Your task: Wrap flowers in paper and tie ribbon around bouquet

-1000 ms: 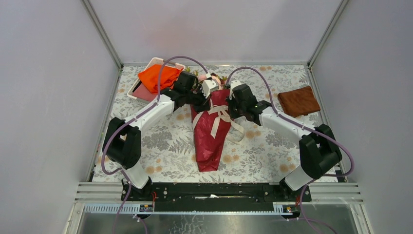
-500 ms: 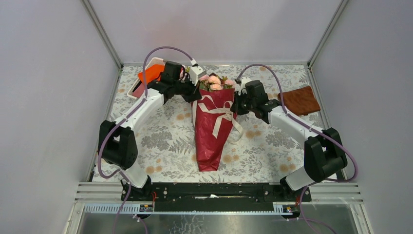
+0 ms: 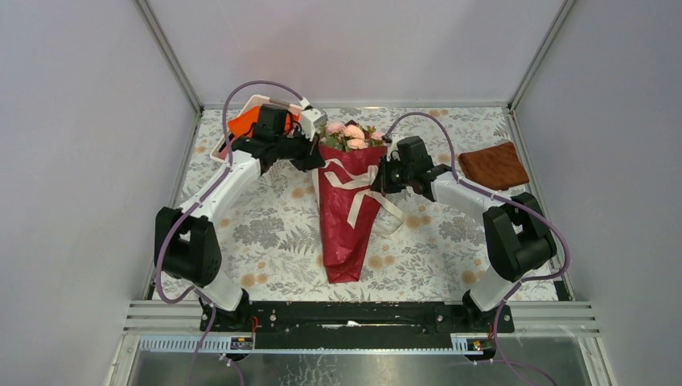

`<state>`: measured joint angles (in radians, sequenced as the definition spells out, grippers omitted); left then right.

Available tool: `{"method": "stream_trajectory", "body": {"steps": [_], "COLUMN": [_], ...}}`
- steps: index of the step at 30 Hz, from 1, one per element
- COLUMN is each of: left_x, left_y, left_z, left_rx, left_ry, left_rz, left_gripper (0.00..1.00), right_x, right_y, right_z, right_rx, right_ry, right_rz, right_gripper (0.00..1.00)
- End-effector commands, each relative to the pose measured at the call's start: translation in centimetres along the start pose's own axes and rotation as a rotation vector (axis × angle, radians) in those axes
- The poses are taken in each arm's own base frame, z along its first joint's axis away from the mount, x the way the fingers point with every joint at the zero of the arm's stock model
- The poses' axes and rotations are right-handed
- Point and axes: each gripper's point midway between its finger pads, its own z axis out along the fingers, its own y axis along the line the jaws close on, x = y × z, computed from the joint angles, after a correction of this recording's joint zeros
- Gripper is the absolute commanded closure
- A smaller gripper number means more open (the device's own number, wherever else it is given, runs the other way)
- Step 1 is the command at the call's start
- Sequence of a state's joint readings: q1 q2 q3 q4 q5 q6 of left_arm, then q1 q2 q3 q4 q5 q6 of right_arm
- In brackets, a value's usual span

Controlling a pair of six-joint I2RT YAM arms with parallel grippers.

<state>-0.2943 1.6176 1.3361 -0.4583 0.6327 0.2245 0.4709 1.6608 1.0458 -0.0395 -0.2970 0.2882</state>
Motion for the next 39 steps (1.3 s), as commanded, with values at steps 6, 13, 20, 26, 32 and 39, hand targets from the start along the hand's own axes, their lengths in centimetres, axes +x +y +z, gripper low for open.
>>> {"method": "stream_trajectory", "body": {"steps": [6, 13, 20, 26, 32, 39], "left_x": [-8.8, -7.2, -4.4, -3.8, -0.7, 2.4], "left_y": [2.6, -4.6, -7.6, -6.6, -6.0, -8.4], "left_z": [-6.9, -3.9, 1.4, 2.4, 2.3, 1.5], "left_rx": [-0.042, 0.171, 0.273, 0.226, 0.188, 0.304], "left_ry": [-0.302, -0.213, -0.105, -0.088, -0.029, 0.092], "left_rz": [-0.330, -0.270, -0.193, -0.122, 0.003, 0.327], "left_gripper": [1.00, 1.00, 1.00, 1.00, 1.00, 1.00], "right_x": [-1.7, -1.3, 0.1, 0.0, -1.5, -4.4], "right_y": [2.8, 5.0, 7.3, 6.1, 3.1, 4.0], "right_z": [0.9, 2.0, -0.6, -3.2, -4.5, -4.3], "right_rx": [-0.149, -0.215, -0.353, -0.314, -0.198, -0.211], "right_ry": [-0.045, -0.018, -0.023, -0.066, -0.113, -0.121], "right_rz": [0.045, 0.004, -0.139, -0.155, -0.121, -0.223], "right_gripper": [1.00, 1.00, 0.99, 1.00, 1.00, 0.97]}}
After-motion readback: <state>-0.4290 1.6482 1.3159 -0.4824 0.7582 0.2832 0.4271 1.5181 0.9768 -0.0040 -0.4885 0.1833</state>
